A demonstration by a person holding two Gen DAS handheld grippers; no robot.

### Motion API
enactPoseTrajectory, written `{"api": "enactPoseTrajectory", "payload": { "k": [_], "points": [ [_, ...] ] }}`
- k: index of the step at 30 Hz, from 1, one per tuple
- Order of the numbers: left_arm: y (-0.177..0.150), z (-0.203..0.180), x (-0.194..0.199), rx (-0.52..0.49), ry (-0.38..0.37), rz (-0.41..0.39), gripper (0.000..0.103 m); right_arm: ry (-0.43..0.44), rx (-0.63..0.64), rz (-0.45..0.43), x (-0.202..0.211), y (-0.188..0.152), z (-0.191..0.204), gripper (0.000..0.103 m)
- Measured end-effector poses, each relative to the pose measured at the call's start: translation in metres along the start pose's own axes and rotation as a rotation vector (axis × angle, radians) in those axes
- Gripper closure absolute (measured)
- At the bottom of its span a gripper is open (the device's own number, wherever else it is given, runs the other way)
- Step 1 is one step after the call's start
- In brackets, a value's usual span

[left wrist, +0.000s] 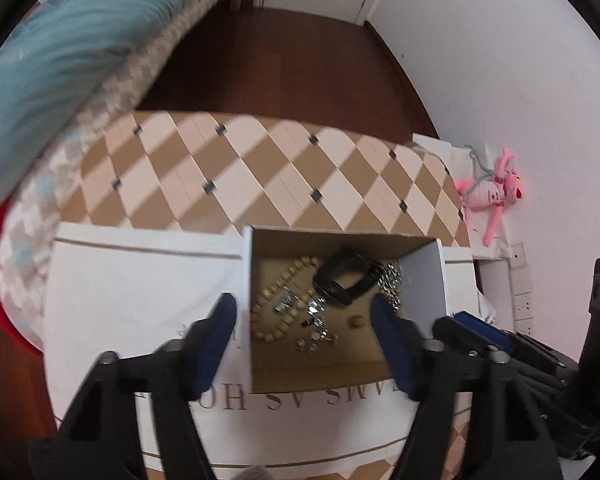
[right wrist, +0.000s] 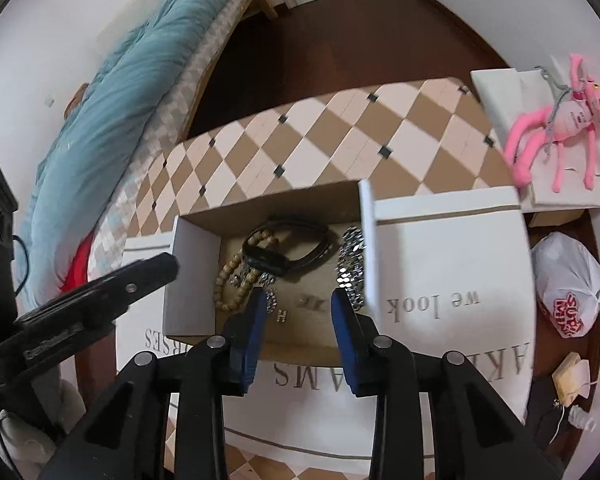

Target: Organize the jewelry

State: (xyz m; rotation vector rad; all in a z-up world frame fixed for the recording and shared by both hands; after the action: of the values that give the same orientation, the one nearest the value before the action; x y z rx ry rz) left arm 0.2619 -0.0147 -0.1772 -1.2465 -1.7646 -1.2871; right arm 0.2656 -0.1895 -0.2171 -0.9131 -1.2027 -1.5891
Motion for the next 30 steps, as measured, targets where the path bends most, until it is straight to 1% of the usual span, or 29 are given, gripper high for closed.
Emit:
{"api": "enactPoseTrajectory", "payload": {
  "k": [1, 3, 4, 5, 6, 8, 9, 10, 11, 12, 13, 16, 19, 25, 28, 30],
  "points": [
    [0.0, 0.001, 0.003, -0.008, 0.014, -0.008, 0.034, 0.001, -0.002, -0.003, 0.004, -0.001, -0.001, 0.066],
    [-0.001, 0.003, 0.009, -0.027, 0.057, -0.02, 0.022, -0.018, 0.001, -0.006, 0.007, 0.0, -0.004, 0.065],
    [-0.002, 0.005, 0.011, -0.032, 0.073, -0.028, 0.011, -0.031, 0.003, -0.013, 0.01, -0.001, -0.005, 0.062],
    [-0.005, 0.007, 0.014, -0.039, 0.095, -0.039, 0.006, -0.052, 0.006, -0.021, 0.013, -0.003, -0.007, 0.058],
    [-0.006, 0.009, 0.015, -0.041, 0.109, -0.044, 0.005, -0.09, 0.013, -0.028, 0.016, -0.004, -0.009, 0.056],
    [-0.011, 0.014, 0.017, -0.039, 0.149, -0.052, 0.004, -0.133, 0.026, -0.044, 0.02, -0.006, -0.01, 0.046],
    [-0.014, 0.017, 0.018, -0.041, 0.163, -0.059, 0.003, -0.165, 0.039, -0.05, 0.021, -0.007, -0.01, 0.043],
    [-0.016, 0.018, 0.019, -0.043, 0.172, -0.066, 0.0, -0.209, 0.057, -0.057, 0.023, -0.009, -0.01, 0.034],
    [-0.019, 0.019, 0.019, -0.045, 0.182, -0.071, 0.0, -0.244, 0.074, -0.065, 0.024, -0.01, -0.009, 0.027],
    [-0.023, 0.019, 0.019, -0.05, 0.191, -0.074, 0.0, -0.268, 0.083, -0.07, 0.025, -0.011, -0.009, 0.011],
    [-0.026, 0.019, 0.019, -0.054, 0.197, -0.074, 0.0, -0.302, 0.098, -0.076, 0.025, -0.012, -0.008, 0.001],
    [-0.034, 0.018, 0.018, -0.059, 0.219, -0.073, 0.0, -0.352, 0.126, -0.079, 0.025, -0.015, -0.005, 0.0],
    [-0.039, 0.016, 0.021, -0.053, 0.222, -0.081, 0.0, -0.375, 0.129, -0.082, 0.027, -0.019, -0.004, 0.0],
    [-0.048, 0.004, 0.044, -0.066, 0.221, -0.119, 0.0, -0.373, 0.108, -0.111, 0.045, -0.03, -0.002, 0.0],
    [-0.054, -0.003, 0.064, -0.071, 0.217, -0.147, 0.0, -0.369, 0.104, -0.146, 0.066, -0.036, 0.001, 0.0],
    [-0.058, -0.009, 0.082, -0.08, 0.234, -0.183, 0.0, -0.362, 0.106, -0.175, 0.084, -0.042, 0.005, 0.0]
  ]
}}
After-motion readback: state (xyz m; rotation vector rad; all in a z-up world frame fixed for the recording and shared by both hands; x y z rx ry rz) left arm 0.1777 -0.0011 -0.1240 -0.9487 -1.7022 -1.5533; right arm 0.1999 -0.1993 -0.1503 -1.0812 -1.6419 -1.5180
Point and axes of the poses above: each gripper's, at about its wrist camera, not at the fingertips, and x roughly against the way its jaws point, z to its left, y to its top, the point moved 3 cm from there along -x, roughly the way its jaws point, and after that the axes turned 7 degrees about -y, right-handed, at the moved point
